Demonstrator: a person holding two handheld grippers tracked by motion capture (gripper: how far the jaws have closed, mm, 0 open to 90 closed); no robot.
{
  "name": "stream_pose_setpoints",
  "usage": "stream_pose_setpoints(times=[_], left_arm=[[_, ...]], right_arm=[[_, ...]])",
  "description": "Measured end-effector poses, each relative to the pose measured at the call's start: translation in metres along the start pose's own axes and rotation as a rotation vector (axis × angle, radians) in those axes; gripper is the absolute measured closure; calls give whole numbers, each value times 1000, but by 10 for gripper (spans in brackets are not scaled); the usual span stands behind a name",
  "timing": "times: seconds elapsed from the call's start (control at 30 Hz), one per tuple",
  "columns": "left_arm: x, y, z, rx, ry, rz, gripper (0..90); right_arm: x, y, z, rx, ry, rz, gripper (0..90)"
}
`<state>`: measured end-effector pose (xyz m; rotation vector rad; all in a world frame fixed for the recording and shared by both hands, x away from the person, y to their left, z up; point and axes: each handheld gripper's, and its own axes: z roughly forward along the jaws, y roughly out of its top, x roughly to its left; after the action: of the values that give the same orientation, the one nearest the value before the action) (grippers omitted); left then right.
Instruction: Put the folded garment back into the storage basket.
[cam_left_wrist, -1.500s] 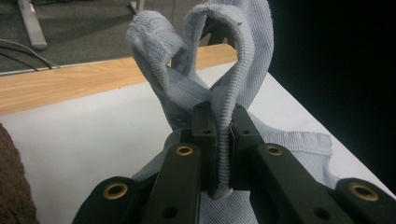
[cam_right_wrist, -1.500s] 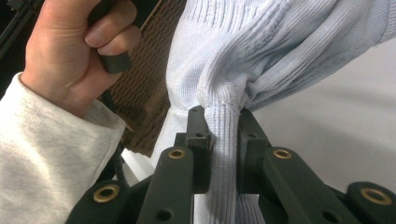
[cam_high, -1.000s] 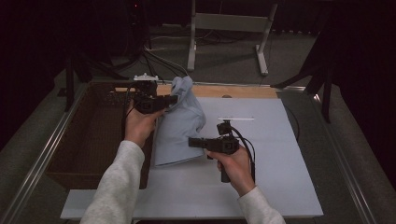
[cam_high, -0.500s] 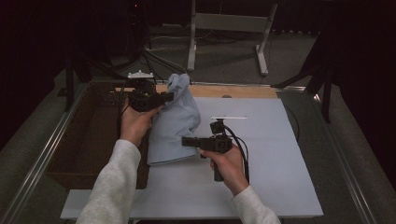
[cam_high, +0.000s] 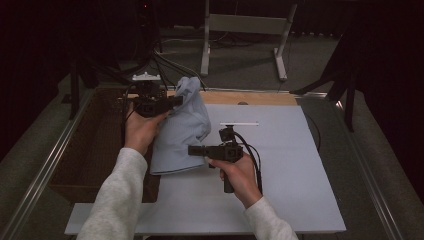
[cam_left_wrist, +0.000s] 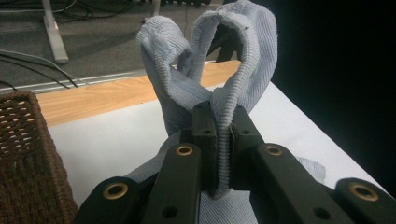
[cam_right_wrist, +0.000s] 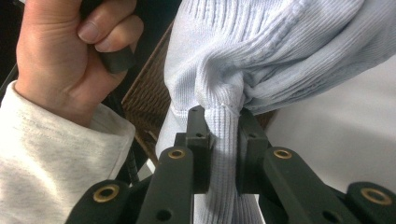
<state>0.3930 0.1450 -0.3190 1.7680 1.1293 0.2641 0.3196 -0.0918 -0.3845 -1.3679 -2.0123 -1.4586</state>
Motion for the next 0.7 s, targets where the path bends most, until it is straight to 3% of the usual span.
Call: stream_pose_setpoints(times=[0.7], left_arm=[[12, 5, -20, -10, 31, 2, 850]], right_arm=[[16, 9, 26, 25, 0, -19, 790]])
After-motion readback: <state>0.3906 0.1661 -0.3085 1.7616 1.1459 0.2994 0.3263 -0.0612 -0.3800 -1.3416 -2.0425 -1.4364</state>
